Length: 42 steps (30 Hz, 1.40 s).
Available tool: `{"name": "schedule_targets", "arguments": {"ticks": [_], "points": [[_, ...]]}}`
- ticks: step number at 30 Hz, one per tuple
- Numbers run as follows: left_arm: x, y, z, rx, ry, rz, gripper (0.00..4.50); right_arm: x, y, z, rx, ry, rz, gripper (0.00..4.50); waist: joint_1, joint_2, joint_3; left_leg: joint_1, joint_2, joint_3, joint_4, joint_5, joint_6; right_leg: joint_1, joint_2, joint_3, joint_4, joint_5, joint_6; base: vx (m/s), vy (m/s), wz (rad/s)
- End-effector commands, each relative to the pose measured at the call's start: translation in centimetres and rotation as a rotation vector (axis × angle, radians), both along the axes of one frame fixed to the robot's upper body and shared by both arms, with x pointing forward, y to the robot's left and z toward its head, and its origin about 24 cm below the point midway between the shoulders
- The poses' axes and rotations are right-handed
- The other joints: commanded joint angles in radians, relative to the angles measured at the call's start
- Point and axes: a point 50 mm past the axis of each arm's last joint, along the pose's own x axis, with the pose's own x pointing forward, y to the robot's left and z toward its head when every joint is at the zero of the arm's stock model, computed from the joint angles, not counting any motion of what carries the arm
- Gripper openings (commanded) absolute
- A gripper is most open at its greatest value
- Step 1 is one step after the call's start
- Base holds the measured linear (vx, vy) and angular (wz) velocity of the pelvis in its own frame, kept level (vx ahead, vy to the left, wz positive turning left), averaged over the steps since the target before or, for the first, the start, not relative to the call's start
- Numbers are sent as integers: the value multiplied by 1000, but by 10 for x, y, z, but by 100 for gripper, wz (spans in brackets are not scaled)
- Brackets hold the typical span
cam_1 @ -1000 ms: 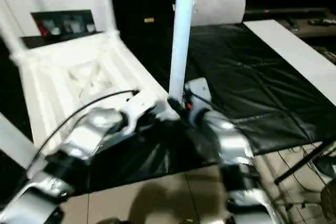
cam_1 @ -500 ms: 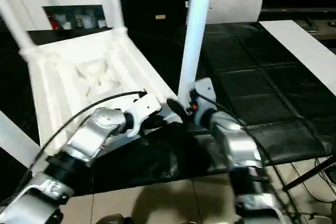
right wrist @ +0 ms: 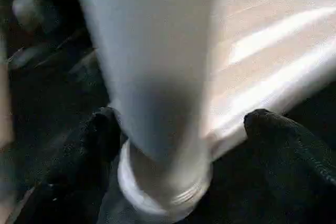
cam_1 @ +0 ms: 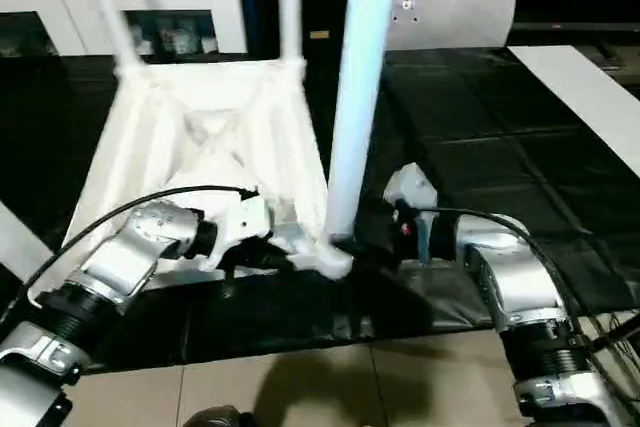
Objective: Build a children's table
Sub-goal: Rotate leg to tighten
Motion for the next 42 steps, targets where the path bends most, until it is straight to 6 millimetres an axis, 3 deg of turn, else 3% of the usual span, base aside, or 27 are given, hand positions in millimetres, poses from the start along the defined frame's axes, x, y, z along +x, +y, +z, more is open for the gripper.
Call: {"name": "schedule_targets", "arguments": {"ticks": [1,3,8,22,30,35,36,38,39,40,42], "points": [[-11,-12,-1,34,22,-167,0,1,1,4,-7,-1,70,398,-2,-2,-62,22,106,-44,-68,-198,52,35,-105,62,-73,-181,-240,0,0,0],[-12,-12,-1,38,28,-185,0,2,2,4,-3,-3,86,398,0,-3,-62,21,107,-45,-69,-204,48,35,-108,62,-73,-190,-243,0,0,0],[-14,-13,-1,30,43,-214,0,1,9,1,37,59,160,344,1,-7,-60,22,108,-48,-72,-234,32,36,-111,63,-78,-257,-232,0,0,0],[-13,-9,-2,27,41,-196,0,-3,13,-1,74,102,215,225,2,-8,-62,20,106,-47,-69,-206,41,36,-108,61,-75,-248,-230,0,0,0],[-9,-16,2,-74,25,-64,0,-8,23,-2,175,87,129,200,2,-12,-60,19,106,-48,-71,-212,38,35,-110,62,-79,-277,-216,0,0,0],[-5,-34,3,-139,-6,106,0,6,47,-18,89,64,-179,198,-25,-11,-51,23,102,-59,-81,-297,-19,29,-114,62,-97,-450,-162,0,0,0],[-3,-40,3,-147,-10,154,0,11,54,-22,74,77,-272,197,-36,-4,-49,23,99,-61,-80,-311,-28,27,-113,62,-98,-465,-161,0,0,0],[4,-50,4,-158,-36,244,0,19,64,-27,52,93,-421,196,-57,-10,-49,18,96,-66,-83,-331,-38,30,-111,58,-101,-501,-145,0,0,0],[5,-51,4,-158,-39,251,0,19,64,-27,51,93,-431,196,-63,-8,-48,16,96,-67,-83,-330,-41,30,-111,58,-101,-505,-140,0,0,0],[7,-54,4,-160,-51,279,0,22,67,-28,45,95,-474,196,-72,-8,-51,24,92,-67,-79,-348,-44,23,-110,58,-107,-528,-130,0,0,0],[11,-57,5,-160,-63,319,0,25,70,-29,42,97,-528,196,-77,-6,-51,23,90,-62,-77,-331,-30,21,-109,63,-111,-499,-133,0,0,0]]}}
